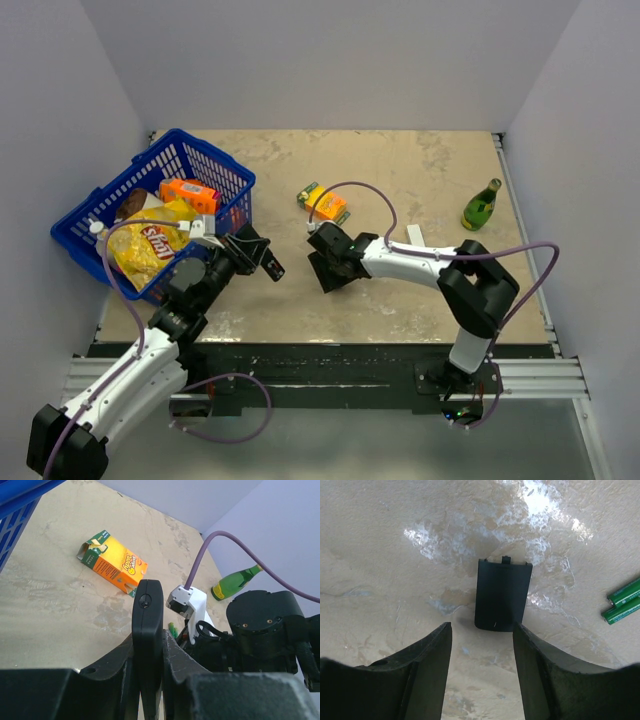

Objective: Load the batteries into the remote control
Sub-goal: Pick up the battery cover at the center of the board.

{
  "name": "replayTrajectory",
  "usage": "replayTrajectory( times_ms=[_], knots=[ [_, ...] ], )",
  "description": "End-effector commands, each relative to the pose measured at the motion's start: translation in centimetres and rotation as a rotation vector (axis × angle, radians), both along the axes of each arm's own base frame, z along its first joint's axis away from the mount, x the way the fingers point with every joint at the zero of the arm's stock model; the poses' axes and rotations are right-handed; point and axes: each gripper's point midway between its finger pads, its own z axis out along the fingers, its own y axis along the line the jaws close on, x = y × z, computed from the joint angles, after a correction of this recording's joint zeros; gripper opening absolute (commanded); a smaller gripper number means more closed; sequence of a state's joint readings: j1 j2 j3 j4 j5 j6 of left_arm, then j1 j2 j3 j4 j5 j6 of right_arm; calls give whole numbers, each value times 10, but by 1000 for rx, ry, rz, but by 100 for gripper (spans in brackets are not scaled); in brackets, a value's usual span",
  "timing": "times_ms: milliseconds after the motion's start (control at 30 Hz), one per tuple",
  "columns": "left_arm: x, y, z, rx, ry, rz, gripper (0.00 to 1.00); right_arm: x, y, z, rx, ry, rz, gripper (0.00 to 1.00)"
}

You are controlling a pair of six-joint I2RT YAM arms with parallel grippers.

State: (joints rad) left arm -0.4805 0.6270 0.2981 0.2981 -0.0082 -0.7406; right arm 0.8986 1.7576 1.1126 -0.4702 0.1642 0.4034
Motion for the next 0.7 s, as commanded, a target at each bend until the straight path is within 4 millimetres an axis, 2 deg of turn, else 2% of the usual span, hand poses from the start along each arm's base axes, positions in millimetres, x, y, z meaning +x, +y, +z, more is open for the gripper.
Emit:
replayTrajectory(
  times_ms=[0, 333, 667],
  knots=[
    [1, -1, 18, -33, -62, 1, 0, 12, 6, 9, -18, -26, -28, 55],
    [0, -1, 19, -34, -65, -5, 0, 13, -8, -8, -117, 0, -51, 55],
    [1, -2, 19, -40, -62, -6, 0, 9, -7, -21, -139, 51, -37, 52]
  ],
)
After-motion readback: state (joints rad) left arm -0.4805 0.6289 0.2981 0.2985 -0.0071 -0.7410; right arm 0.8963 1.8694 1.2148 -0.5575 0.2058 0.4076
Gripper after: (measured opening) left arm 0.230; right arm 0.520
